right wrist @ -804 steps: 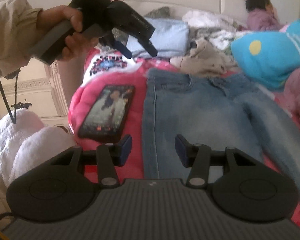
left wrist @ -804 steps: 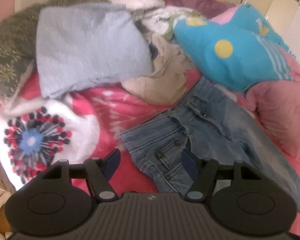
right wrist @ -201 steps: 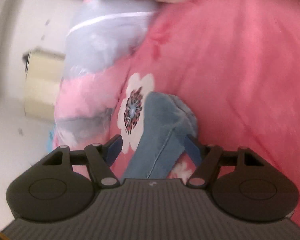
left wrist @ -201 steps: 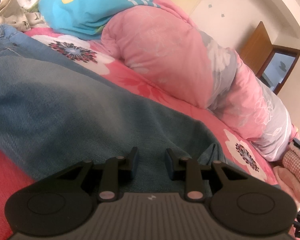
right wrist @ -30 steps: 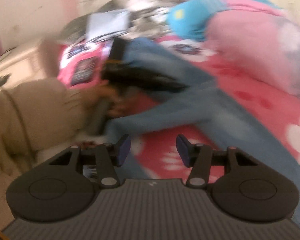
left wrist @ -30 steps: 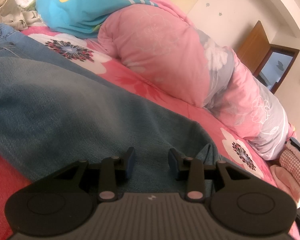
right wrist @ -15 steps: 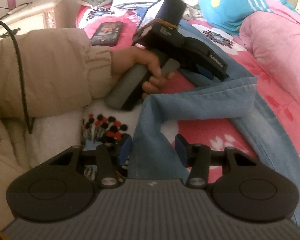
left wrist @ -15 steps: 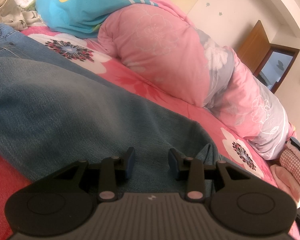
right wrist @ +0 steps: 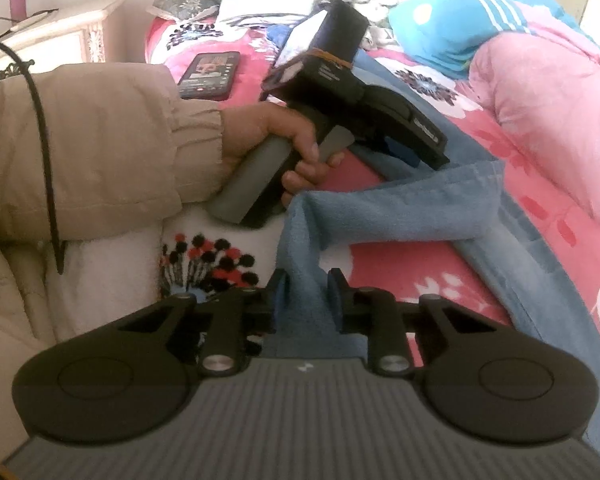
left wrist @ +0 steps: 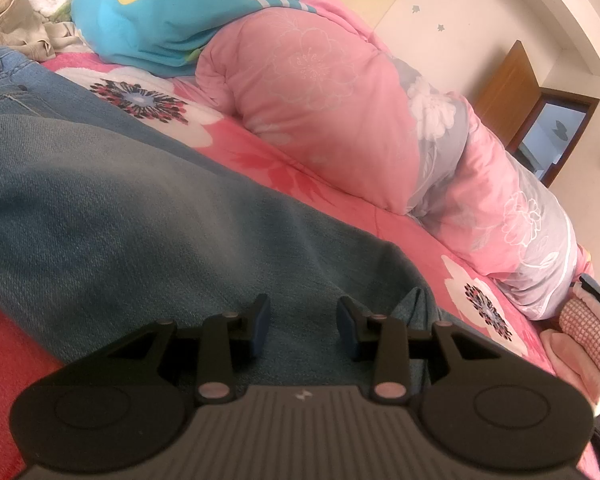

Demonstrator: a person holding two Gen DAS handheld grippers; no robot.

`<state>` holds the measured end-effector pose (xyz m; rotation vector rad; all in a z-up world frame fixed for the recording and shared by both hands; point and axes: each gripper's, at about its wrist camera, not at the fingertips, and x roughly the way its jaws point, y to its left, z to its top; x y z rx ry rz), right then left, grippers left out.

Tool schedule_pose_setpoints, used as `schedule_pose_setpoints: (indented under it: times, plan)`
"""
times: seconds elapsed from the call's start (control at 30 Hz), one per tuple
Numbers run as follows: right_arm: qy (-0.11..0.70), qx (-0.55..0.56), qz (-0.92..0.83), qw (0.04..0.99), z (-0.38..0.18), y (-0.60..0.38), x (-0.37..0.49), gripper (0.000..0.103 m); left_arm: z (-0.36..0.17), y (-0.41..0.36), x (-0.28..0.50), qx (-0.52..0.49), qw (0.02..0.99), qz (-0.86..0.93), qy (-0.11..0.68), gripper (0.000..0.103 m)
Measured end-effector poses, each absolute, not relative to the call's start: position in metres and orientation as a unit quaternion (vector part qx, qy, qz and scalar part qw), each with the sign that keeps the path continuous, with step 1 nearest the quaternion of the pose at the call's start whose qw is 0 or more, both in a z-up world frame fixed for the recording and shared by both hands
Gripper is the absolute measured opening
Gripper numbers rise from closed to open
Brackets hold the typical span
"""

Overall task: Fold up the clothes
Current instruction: 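Close the right tool on the jeans leg and lift it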

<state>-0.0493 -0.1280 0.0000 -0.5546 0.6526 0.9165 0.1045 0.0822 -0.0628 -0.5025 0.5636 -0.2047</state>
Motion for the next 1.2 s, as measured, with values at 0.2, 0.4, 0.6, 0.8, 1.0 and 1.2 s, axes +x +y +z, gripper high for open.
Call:
schedule_pose_setpoints:
  times: [0.2,0.4,0.6,0.8,1.0,1.2]
  plan:
    - [0.302,-0.284,0.427,0.804,-0.004,-0.119,-0.056,0.025,-0.063,0.082,0.105,-0.246,0.924,-0.1,0.274,0.038]
    - [0.308,-0.267,0.416,0.813,-0.007,-0.124,-0.051,0.018,-0.063,0.082,0.105,-0.246,0.924,-0.1,0.274,0.038]
    - [0.29,-0.226,0.398,0.841,0.007,-0.142,-0.048,0.008,-0.063,0.082,0.105,-0.245,0.924,-0.1,0.274,0.038]
    - [0.266,-0.191,0.347,0.879,0.037,-0.18,-0.034,0.007,-0.063,0.082,0.105,-0.244,0.925,-0.099,0.274,0.038]
    - [0.253,-0.14,0.283,0.915,0.055,-0.229,-0.009,0.007,-0.063,0.082,0.105,-0.243,0.925,-0.099,0.275,0.038]
    - [0.28,-0.075,0.242,0.926,0.046,-0.269,0.026,0.007,-0.062,0.081,0.105,-0.239,0.926,-0.099,0.275,0.039]
